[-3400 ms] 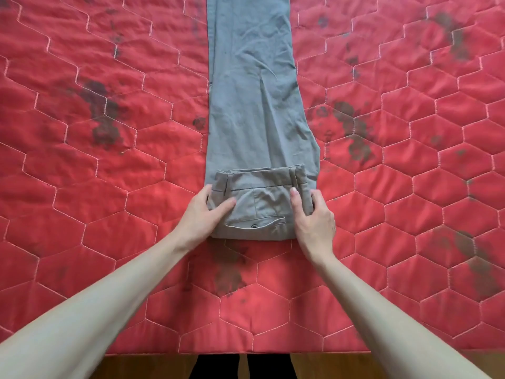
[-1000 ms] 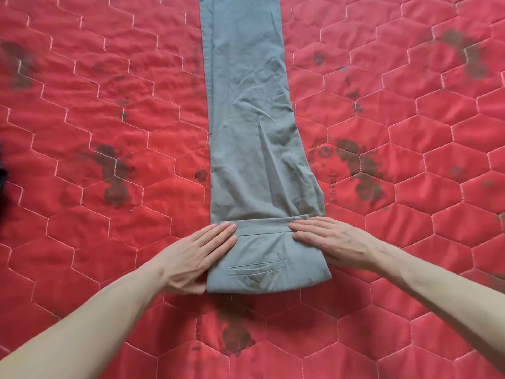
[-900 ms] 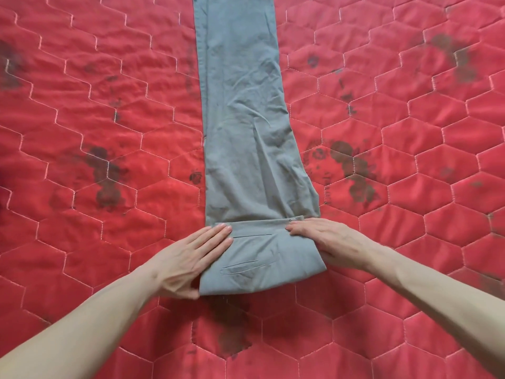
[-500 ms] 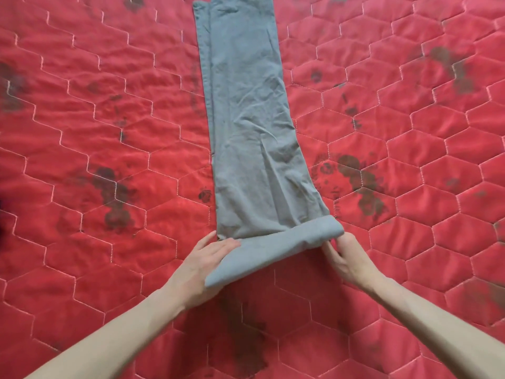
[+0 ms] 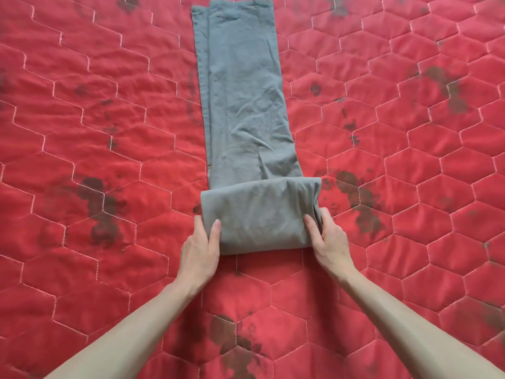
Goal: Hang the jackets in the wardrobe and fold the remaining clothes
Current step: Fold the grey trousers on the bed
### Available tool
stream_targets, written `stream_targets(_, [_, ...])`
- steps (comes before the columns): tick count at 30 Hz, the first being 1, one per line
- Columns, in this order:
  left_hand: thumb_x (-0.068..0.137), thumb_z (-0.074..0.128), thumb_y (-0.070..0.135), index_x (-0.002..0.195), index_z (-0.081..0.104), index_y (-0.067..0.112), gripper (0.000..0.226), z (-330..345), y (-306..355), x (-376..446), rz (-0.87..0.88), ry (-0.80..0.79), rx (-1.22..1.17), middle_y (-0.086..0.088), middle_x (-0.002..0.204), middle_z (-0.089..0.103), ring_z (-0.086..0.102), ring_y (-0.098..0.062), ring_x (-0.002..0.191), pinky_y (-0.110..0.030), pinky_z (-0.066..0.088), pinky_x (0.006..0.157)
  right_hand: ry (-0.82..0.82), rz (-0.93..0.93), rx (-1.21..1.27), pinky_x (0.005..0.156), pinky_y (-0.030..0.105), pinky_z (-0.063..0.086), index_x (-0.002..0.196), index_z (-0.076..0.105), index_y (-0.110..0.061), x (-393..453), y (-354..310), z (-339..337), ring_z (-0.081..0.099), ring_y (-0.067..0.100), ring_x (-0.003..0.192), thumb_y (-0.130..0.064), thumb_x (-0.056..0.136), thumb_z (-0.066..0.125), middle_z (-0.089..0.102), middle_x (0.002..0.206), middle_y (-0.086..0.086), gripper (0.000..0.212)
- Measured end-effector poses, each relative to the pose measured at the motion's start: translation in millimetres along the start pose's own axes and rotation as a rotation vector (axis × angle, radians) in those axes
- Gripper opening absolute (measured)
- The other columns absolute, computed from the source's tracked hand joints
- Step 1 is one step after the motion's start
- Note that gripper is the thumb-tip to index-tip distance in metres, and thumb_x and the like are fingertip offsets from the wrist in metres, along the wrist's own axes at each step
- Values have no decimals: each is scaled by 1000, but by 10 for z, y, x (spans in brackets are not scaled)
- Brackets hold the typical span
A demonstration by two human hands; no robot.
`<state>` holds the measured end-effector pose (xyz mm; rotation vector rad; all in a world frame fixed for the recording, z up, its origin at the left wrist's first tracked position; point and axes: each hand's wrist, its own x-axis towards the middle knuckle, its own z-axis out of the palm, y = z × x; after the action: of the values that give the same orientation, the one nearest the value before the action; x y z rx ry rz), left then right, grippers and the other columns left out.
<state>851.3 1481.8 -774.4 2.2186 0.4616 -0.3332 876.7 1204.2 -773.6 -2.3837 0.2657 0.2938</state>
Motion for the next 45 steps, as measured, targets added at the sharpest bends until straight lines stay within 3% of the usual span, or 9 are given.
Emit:
stream_targets(5, [108, 36, 45, 103, 36, 14, 32, 67, 155, 206, -44, 90, 197, -29, 86, 68, 64, -52, 86, -48, 39, 67, 36, 141, -180, 69, 47, 36, 101, 53, -12, 280, -127, 106, 63, 51, 91, -43, 110, 35, 69, 92, 27, 37])
stream_targets(13, [104, 45, 51, 128, 39, 15, 44, 174, 312, 218, -271, 299, 127, -24, 99, 67, 64, -46, 98, -45, 39, 76, 376, 440, -30, 77, 44, 36, 112, 51, -18, 319, -288, 280, 61, 41, 109, -30, 108, 41, 67, 115, 16, 16])
stream_targets(16, [100, 55, 28, 145, 38, 7, 52, 237, 370, 161, 25, 448, 229, -20, 126, 53, 50, -39, 117, -48, 38, 100, 456, 59, -212, 104, 43, 37, 136, 53, -10, 389, -257, 219, 52, 36, 127, -20, 104, 46, 56, 135, 14, 34])
stream_targets(20, [103, 43, 42, 160, 34, 14, 64, 373, 258, 245, 506, 154, 621, -16, 165, 30, 25, -35, 154, -56, 24, 123, 97, -571, -425, 127, 44, 20, 160, 34, -10, 513, -147, 142, 18, 25, 158, -41, 107, 43, 27, 168, 9, 62])
stream_targets(29, [75, 56, 77, 163, 22, 12, 115, 211, 109, 428, 696, -145, 783, -27, 169, 5, -2, -51, 155, -71, 16, 119, -187, -618, -622, 128, 55, 11, 165, 8, -11, 596, -2, 107, -6, 31, 160, -80, 89, 48, -6, 172, 15, 111])
stream_targets(34, [70, 68, 38, 162, 17, 3, 111, -18, 1, 442, 783, -289, 1028, -32, 167, 3, 1, -57, 152, -69, 18, 119, -328, -807, -795, 125, 61, 17, 164, 12, -8, 608, 19, -128, -5, 42, 158, -82, 71, 60, 1, 171, 20, 129])
stream_targets(37, [82, 44, 8, 159, 25, -3, 80, 51, 49, 309, 716, -233, 1049, -34, 165, 13, 9, -59, 151, -68, 28, 117, -381, -806, -931, 126, 58, 17, 164, 8, -6, 603, -27, -164, -5, 46, 157, -69, 62, 70, 0, 171, 23, 135])
stream_targets(41, [83, 22, 2, 152, 40, -7, 72, 92, 207, 141, 574, -263, 1009, -36, 159, 30, 26, -56, 148, -65, 37, 113, -258, -712, -897, 119, 56, 35, 159, 30, -2, 431, -92, -62, 17, 50, 154, -36, 74, 71, 25, 166, 25, 101])
stream_targets(45, [62, 56, 13, 144, 50, -8, 85, -45, 361, 77, 531, -324, 974, -34, 149, 47, 46, -51, 139, -58, 41, 113, -153, -701, -739, 107, 49, 51, 147, 54, -3, 237, -77, -72, 44, 40, 145, -13, 85, 42, 51, 154, 16, 64])
